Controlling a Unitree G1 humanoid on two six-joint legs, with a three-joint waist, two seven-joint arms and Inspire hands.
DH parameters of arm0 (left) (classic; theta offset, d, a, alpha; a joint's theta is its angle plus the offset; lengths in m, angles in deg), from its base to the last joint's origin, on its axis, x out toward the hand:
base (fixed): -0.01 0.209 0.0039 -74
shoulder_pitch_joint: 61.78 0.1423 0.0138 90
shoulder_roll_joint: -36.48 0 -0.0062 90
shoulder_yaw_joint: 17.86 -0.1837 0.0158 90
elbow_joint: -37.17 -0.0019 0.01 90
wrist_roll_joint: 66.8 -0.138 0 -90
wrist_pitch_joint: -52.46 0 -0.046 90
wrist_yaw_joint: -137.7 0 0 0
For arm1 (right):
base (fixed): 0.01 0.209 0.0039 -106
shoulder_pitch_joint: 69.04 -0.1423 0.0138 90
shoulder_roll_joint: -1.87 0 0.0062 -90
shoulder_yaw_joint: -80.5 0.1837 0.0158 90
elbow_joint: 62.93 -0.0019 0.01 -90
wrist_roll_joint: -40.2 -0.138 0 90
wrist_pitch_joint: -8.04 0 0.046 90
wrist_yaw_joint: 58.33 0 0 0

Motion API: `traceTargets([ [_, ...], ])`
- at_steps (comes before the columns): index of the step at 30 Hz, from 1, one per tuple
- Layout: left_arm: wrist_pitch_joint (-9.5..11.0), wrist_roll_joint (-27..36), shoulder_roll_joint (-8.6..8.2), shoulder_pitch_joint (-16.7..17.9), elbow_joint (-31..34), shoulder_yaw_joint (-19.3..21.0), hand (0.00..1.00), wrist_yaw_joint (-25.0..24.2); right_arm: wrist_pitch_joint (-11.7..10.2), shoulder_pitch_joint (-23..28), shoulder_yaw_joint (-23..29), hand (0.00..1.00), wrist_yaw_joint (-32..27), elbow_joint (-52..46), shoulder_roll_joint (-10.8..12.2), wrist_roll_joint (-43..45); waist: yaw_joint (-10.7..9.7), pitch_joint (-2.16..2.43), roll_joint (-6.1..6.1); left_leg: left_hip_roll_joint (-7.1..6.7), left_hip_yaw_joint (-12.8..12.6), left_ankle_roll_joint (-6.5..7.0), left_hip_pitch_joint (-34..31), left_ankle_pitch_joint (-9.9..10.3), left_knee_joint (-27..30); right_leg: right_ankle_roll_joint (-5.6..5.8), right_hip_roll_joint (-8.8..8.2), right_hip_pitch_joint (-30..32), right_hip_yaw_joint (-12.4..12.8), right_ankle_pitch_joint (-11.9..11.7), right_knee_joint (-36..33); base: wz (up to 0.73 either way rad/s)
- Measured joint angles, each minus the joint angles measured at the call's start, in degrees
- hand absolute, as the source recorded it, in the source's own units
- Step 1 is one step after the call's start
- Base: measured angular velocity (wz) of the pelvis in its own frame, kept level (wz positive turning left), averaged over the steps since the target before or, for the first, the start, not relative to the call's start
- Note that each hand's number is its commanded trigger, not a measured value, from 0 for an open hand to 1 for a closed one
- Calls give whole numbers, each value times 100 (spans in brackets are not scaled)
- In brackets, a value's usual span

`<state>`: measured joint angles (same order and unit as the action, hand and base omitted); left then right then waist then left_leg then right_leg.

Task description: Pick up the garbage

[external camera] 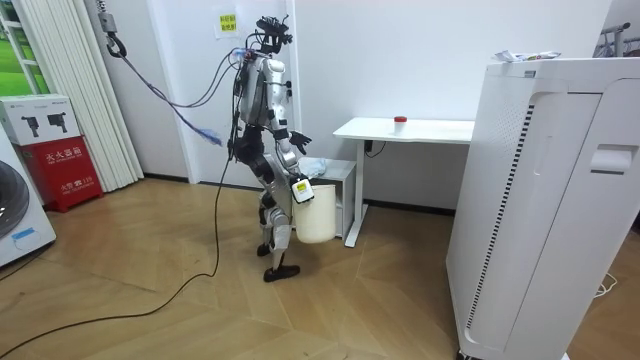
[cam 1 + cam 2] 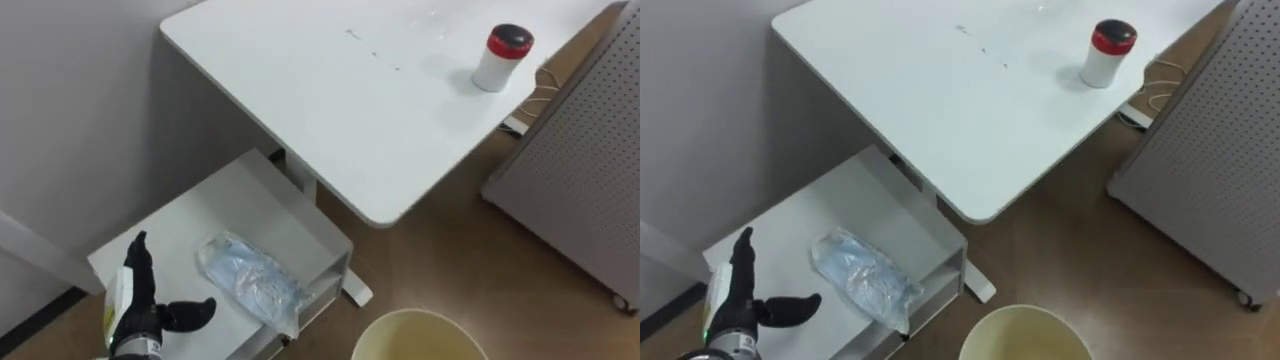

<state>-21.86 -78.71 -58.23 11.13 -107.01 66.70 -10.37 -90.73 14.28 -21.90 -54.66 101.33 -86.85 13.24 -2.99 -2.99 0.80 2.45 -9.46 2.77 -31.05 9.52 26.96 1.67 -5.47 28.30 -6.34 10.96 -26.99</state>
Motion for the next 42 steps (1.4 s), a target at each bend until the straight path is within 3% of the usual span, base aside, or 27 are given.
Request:
traceTargets([
  [5, 63, -8, 6, -146, -192, -188, 0, 15, -93, -3, -145, 100, -129, -91, -71, -108, -72, -22, 15, 78, 8, -32, -204, -5, 129, -53, 38, 213, -13, 31, -121, -5],
  [8, 73, -11, 103, -254, -323, -286, 0, 47, -156, -22, -238, 100, -202, -103, -72, -107, -166, -36, 46, 94, -1, -55, -314, 12, 194, -91, 48, 352, -15, 60, -226, 0],
  [12, 114, -5, 195, -557, -624, -497, 0, 330, -178, -100, -303, 100, -265, -132, -81, -177, -280, -92, 137, 150, -92, -64, -524, 23, 310, -126, 58, 608, 34, 96, -405, -7],
  [14, 136, -4, 197, -604, -674, -534, 0, 380, -180, -173, -405, 100, -350, -146, -84, -205, -319, -99, 147, 218, -131, -80, -613, 89, 432, -138, 98, 698, 43, 101, -452, -19],
  [16, 216, -4, 197, -692, -794, -568, 0, 409, -177, -186, -443, 100, -386, -188, -80, -205, -331, -103, 147, 297, -153, -94, -719, 154, 566, -152, 164, 793, 97, 106, -495, -19],
  [25, 208, -250, 221, -961, -1103, -955, 0, 465, -168, -186, -521, 100, -384, -324, -104, -219, -492, -137, 90, 366, -150, -115, -836, 176, 624, -179, 223, 869, 94, 90, -470, -2],
  [30, 164, -411, 219, -967, -1121, -1183, 0, 458, -169, -196, -521, 100, -374, -338, -105, -226, -575, -143, 80, 377, -152, -128, -851, 189, 619, -190, 238, 887, 98, 97, -468, 0],
  [37, -129, -453, 278, -1095, -1319, -1625, 0, 186, -159, -220, -682, 100, -381, -335, -131, -526, -627, -143, 80, 387, -194, -142, -922, 196, 610, -200, 251, 987, 115, 101, -477, 0],
  [41, -198, -457, 281, -1212, -1604, -1635, 0, 23, -107, -224, -772, 100, -433, -339, -141, -669, -635, -143, 80, 387, -195, -142, -960, 197, 623, -200, 250, 1016, 114, 101, -478, 0],
  [42, -223, -456, 291, -1247, -1716, -1634, 9, -43, -99, -226, -773, 100, -443, -351, -140, -671, -635, -143, 80, 386, -196, -142, -960, 197, 623, -200, 250, 1017, 116, 101, -483, 0],
])
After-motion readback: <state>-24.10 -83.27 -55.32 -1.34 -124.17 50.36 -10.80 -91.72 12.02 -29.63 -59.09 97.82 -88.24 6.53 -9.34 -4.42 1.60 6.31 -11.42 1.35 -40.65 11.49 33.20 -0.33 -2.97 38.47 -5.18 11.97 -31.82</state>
